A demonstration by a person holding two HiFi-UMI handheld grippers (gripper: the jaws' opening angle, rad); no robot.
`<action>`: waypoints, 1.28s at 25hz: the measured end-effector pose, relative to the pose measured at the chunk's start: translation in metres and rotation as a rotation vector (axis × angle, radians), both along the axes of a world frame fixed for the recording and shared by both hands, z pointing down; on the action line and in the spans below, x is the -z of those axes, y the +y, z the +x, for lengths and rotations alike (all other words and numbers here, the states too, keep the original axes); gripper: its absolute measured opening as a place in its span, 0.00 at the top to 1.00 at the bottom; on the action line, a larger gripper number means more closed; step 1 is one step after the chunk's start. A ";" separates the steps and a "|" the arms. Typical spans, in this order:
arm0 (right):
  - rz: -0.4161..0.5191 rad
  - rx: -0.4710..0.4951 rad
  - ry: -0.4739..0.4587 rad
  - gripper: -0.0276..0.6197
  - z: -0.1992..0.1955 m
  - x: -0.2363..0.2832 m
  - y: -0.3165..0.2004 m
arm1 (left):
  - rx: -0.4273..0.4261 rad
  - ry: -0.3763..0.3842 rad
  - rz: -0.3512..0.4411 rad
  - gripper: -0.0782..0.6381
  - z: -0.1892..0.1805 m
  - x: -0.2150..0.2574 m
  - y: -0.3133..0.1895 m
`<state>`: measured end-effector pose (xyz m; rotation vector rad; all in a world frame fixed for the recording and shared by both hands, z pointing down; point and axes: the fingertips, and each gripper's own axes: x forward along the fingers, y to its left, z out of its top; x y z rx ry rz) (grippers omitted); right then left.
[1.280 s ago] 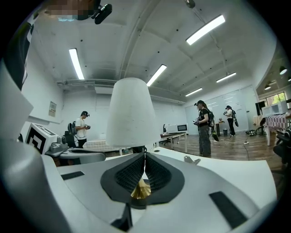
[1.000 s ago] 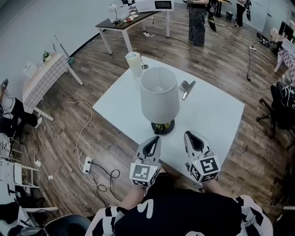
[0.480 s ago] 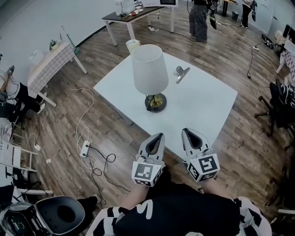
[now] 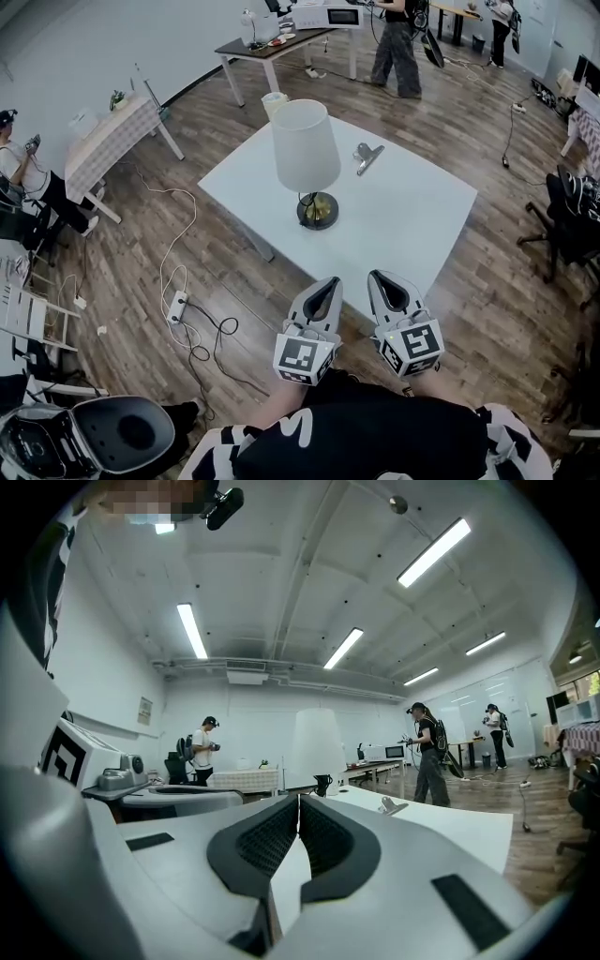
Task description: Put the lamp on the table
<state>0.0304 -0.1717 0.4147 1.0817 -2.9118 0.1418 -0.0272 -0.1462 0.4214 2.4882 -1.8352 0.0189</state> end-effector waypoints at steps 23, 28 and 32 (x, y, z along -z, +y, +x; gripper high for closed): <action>0.000 0.050 0.016 0.93 -0.005 -0.010 0.074 | 0.037 0.008 0.028 0.88 0.000 0.001 0.071; -0.003 0.042 0.023 0.93 -0.007 -0.011 0.104 | 0.029 0.013 0.022 0.88 -0.003 -0.001 0.101; 0.004 0.026 0.020 0.93 -0.004 -0.008 0.133 | 0.017 0.009 0.026 0.88 -0.002 0.001 0.130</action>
